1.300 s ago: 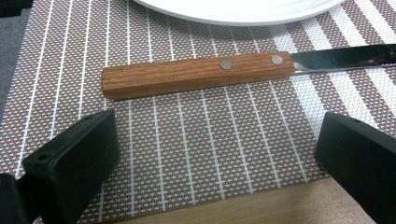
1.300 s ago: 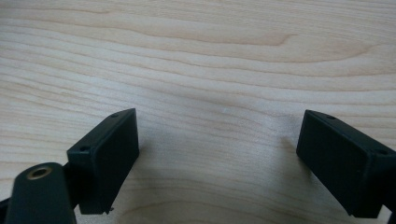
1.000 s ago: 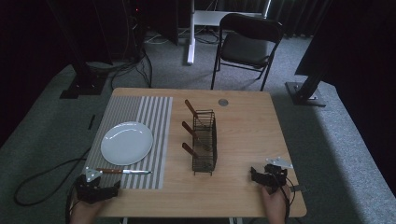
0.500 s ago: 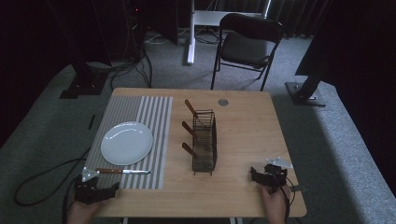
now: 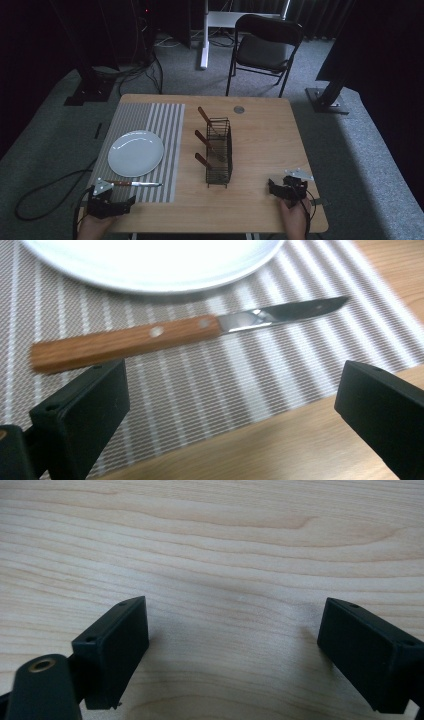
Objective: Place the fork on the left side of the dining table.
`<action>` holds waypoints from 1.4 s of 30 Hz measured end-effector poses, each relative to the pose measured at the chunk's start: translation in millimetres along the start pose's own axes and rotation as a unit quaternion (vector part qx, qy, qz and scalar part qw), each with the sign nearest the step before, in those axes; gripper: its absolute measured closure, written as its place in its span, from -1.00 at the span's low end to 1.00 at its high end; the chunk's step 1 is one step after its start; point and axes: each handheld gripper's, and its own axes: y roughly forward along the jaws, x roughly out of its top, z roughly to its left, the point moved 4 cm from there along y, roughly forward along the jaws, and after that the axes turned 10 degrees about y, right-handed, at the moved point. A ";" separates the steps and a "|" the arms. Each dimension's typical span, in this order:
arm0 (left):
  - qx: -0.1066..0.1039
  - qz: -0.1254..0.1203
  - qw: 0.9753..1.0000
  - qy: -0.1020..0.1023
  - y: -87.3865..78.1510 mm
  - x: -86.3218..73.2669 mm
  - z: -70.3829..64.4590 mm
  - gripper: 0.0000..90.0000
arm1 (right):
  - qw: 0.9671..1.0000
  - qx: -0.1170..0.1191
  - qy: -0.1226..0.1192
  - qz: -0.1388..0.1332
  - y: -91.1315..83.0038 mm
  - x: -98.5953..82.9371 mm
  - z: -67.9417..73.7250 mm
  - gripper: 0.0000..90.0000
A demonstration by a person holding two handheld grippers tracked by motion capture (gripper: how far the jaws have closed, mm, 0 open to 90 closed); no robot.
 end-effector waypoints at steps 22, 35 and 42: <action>-0.065 -0.022 0.997 0.042 4.4 43.0 -45.8 -0.94 | 1.000 0.000 0.000 0.000 0.0 0.0 0.0 -0.72; -0.094 -0.038 0.992 0.070 3.3 77.8 -67.9 -0.94 | 1.000 0.000 -0.001 0.000 0.0 0.0 -0.1 -0.72; -0.107 -0.051 0.990 0.082 4.5 99.2 -80.7 -0.94 | 1.000 0.000 0.000 0.000 0.1 0.0 0.0 -0.72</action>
